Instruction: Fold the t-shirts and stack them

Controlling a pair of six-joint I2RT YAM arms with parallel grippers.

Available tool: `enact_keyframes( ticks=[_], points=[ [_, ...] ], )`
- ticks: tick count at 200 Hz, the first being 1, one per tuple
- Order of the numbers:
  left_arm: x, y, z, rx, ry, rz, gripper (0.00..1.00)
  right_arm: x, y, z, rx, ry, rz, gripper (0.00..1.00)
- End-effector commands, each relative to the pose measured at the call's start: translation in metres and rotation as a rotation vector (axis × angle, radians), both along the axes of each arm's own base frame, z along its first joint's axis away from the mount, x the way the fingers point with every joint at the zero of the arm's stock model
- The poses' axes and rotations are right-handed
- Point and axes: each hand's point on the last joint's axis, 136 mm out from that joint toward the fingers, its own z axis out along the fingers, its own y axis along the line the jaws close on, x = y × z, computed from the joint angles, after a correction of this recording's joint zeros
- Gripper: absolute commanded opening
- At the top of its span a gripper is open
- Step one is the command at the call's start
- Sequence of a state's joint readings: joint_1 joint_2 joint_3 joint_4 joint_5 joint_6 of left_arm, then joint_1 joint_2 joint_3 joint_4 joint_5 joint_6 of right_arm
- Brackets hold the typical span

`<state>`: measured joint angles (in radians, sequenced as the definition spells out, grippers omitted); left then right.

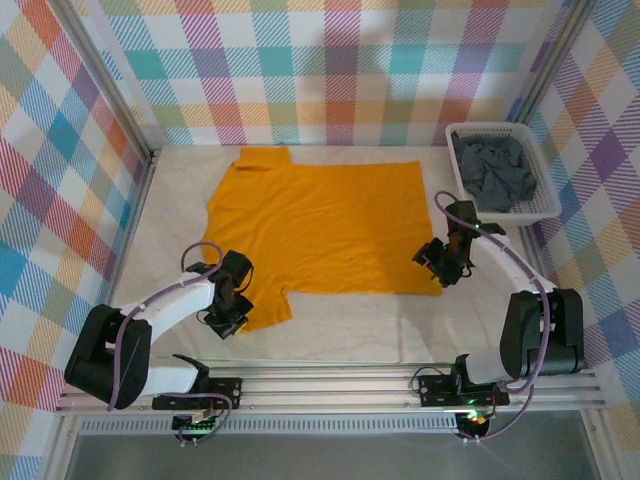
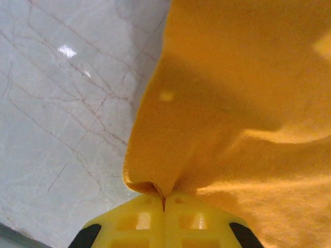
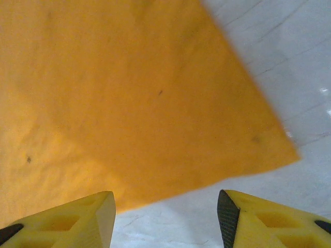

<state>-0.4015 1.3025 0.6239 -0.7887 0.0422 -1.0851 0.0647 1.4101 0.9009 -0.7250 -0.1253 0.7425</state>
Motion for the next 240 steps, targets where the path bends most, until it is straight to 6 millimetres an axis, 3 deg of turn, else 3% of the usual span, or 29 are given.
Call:
enact_keyframes(
  ticks=[1,15,37,56,88,115,151,164,202,240],
  points=[
    [0.01,0.006,0.013,0.037,-0.085,-0.019,0.0,-0.016,-0.034,-0.014,-0.077,0.066,-0.143,0.55],
    [0.007,0.005,0.019,0.02,-0.096,-0.014,0.0,-0.017,-0.042,-0.023,-0.043,0.09,-0.214,0.5],
    [0.004,0.004,0.021,0.002,-0.101,-0.014,0.0,-0.025,-0.038,-0.032,-0.007,0.153,-0.236,0.42],
    [0.002,0.004,0.021,-0.005,-0.103,-0.011,0.0,-0.035,-0.036,-0.041,0.008,0.155,-0.258,0.42],
    [0.0,0.003,0.022,-0.018,-0.11,-0.006,0.0,-0.025,-0.026,-0.053,0.065,0.144,-0.228,0.41],
    [-0.002,0.002,0.022,-0.027,-0.105,-0.015,0.0,-0.024,-0.029,-0.059,0.043,0.176,-0.225,0.38],
    [-0.004,-0.001,0.025,-0.044,-0.101,-0.026,0.0,-0.021,-0.03,-0.066,0.038,0.177,-0.211,0.14],
    [-0.007,-0.002,0.028,-0.05,-0.095,-0.034,0.0,-0.019,-0.03,-0.064,0.038,0.165,-0.206,0.0],
    [-0.026,-0.002,0.036,-0.045,-0.059,-0.075,0.0,-0.03,-0.037,-0.041,-0.019,0.137,-0.193,0.0],
    [-0.035,-0.018,0.048,-0.081,-0.123,-0.136,0.0,-0.066,-0.035,-0.024,-0.057,0.192,-0.198,0.0]
  ],
)
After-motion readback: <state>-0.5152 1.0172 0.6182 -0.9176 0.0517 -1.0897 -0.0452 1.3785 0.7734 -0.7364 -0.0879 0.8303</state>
